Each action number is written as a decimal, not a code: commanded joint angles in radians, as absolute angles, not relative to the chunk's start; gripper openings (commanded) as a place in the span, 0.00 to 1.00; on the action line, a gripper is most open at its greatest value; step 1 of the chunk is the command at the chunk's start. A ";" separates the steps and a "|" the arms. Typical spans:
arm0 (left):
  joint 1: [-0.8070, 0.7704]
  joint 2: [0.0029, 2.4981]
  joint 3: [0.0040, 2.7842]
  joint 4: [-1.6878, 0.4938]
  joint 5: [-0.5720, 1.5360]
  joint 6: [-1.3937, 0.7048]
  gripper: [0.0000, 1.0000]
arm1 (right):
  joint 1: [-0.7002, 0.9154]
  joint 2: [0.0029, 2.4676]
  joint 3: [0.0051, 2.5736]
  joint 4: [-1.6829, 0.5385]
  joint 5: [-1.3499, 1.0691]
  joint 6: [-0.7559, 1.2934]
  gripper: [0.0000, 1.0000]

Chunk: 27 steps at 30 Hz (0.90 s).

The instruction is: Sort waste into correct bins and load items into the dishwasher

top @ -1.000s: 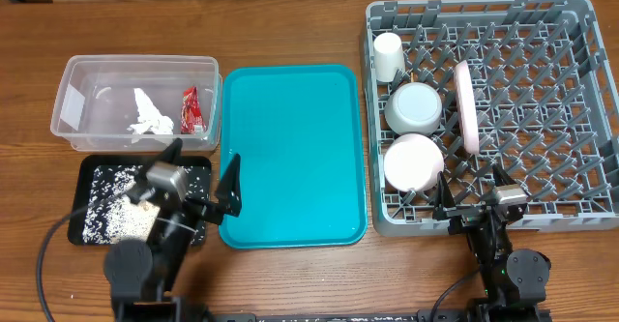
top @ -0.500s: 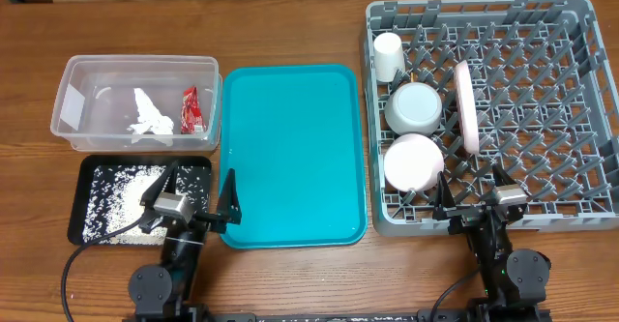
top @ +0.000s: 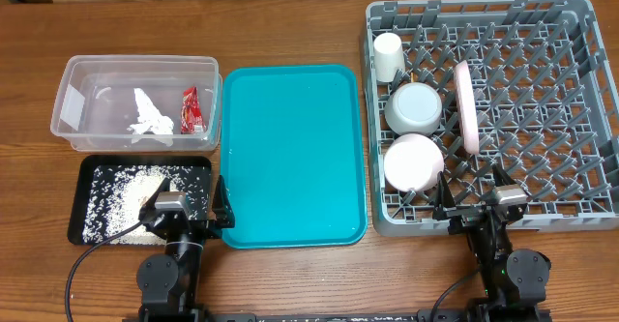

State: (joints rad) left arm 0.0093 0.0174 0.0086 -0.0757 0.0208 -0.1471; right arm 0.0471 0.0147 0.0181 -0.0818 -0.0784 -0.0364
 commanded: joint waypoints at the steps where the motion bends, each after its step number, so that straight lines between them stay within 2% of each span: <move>1: 0.017 0.003 0.004 -0.078 -0.019 -0.078 1.00 | 0.044 0.003 0.008 -0.077 -0.080 -0.030 1.00; 27: 0.017 0.004 0.004 -0.078 0.000 -0.074 1.00 | 0.044 0.003 0.008 -0.077 -0.080 -0.030 1.00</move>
